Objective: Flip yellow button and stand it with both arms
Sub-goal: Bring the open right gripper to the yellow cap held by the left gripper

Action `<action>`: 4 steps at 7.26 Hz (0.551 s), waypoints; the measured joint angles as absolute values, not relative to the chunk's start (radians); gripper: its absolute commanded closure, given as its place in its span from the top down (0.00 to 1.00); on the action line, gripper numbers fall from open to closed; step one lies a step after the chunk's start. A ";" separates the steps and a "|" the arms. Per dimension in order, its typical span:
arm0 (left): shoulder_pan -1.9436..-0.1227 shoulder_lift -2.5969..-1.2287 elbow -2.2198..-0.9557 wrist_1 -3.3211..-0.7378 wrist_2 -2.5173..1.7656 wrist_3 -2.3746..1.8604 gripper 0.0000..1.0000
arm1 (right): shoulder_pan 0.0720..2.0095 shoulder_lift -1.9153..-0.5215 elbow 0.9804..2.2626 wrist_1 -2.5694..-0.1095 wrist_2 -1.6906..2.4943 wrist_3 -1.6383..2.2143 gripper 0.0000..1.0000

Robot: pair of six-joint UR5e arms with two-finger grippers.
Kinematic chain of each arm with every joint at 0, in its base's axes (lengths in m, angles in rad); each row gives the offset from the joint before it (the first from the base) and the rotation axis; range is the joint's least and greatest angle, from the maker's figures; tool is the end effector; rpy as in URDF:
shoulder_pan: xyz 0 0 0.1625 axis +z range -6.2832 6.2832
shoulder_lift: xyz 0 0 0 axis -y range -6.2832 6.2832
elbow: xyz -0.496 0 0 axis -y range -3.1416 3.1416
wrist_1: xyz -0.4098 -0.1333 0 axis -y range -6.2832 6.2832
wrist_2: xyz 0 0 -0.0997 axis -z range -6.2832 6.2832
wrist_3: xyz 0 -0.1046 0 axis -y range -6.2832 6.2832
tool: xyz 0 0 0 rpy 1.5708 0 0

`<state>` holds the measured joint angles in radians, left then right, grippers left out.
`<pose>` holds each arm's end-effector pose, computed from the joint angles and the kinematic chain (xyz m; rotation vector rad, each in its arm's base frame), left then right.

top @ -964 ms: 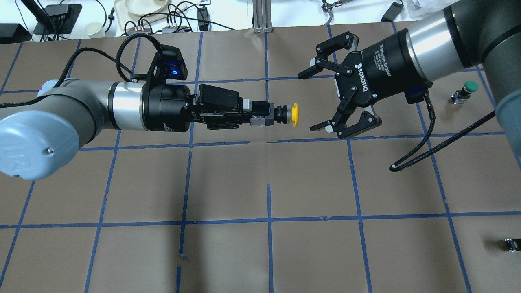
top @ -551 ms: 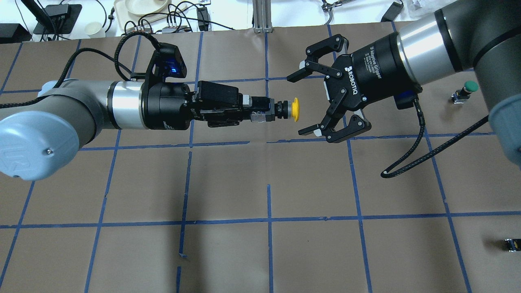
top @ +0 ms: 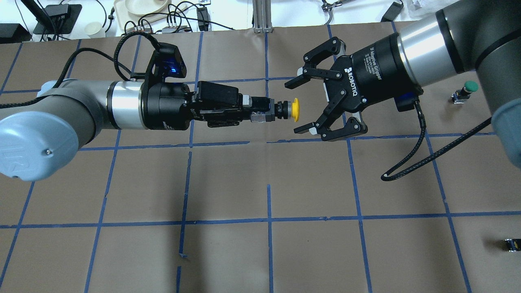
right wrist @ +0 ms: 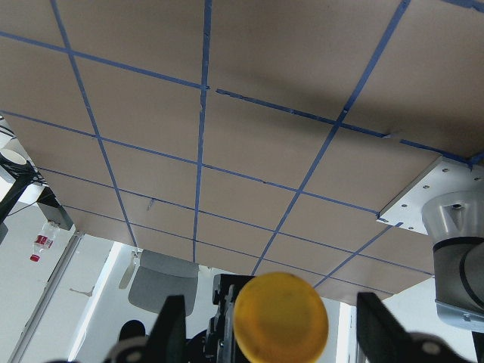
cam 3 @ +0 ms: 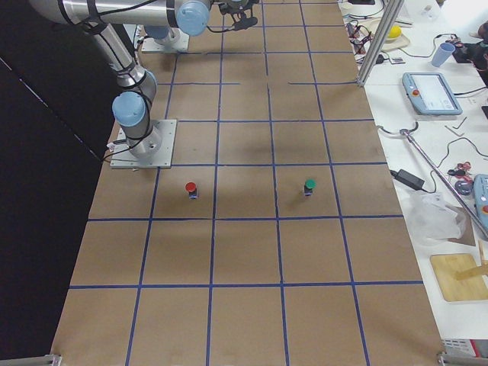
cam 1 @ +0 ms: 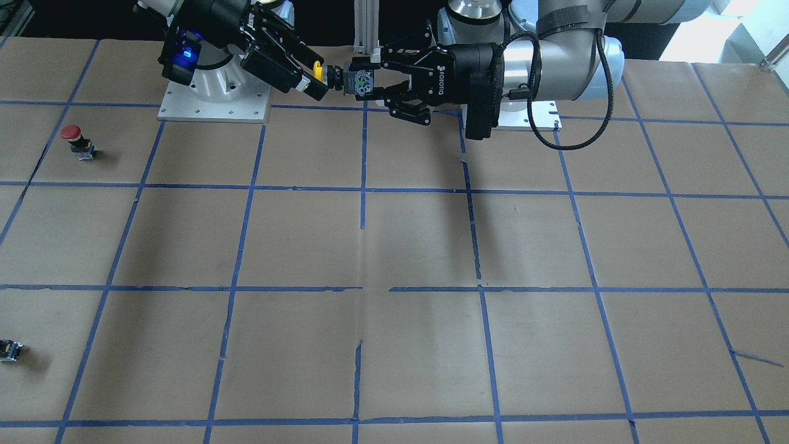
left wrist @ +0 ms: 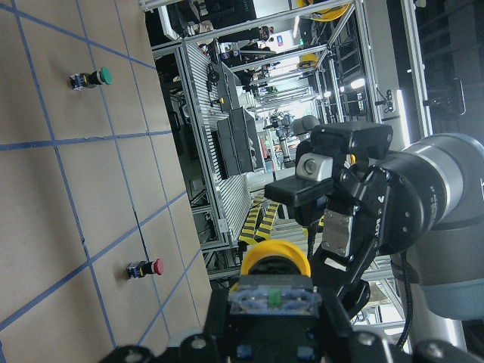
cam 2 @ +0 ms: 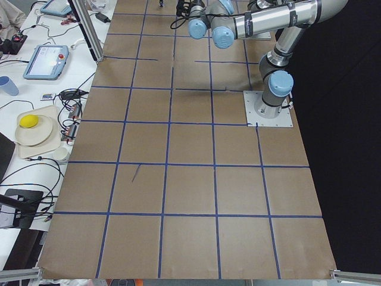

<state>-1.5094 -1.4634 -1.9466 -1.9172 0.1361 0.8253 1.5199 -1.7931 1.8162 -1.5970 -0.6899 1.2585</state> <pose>-0.2110 -0.4290 0.4779 -0.1878 -1.6733 0.1419 0.1933 -0.4106 0.5706 1.4242 1.8581 0.6235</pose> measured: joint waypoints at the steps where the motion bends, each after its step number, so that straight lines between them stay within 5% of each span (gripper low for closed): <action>1: -1.509 -1.462 -1.947 -1.917 0.137 0.825 0.21 | 1.519 -1.793 1.816 -1.597 -0.689 1.259 0.29; 2: -1.509 -1.460 -1.947 -1.917 0.138 0.826 0.26 | 1.518 -1.792 1.816 -1.597 -0.689 1.259 0.27; 3: -1.509 -1.459 -1.947 -1.917 0.139 0.826 0.73 | 1.517 -1.792 1.816 -1.597 -0.690 1.259 0.27; 4: -1.509 -1.459 -1.947 -1.918 0.142 0.826 1.00 | 1.516 -1.792 1.816 -1.596 -0.690 1.259 0.26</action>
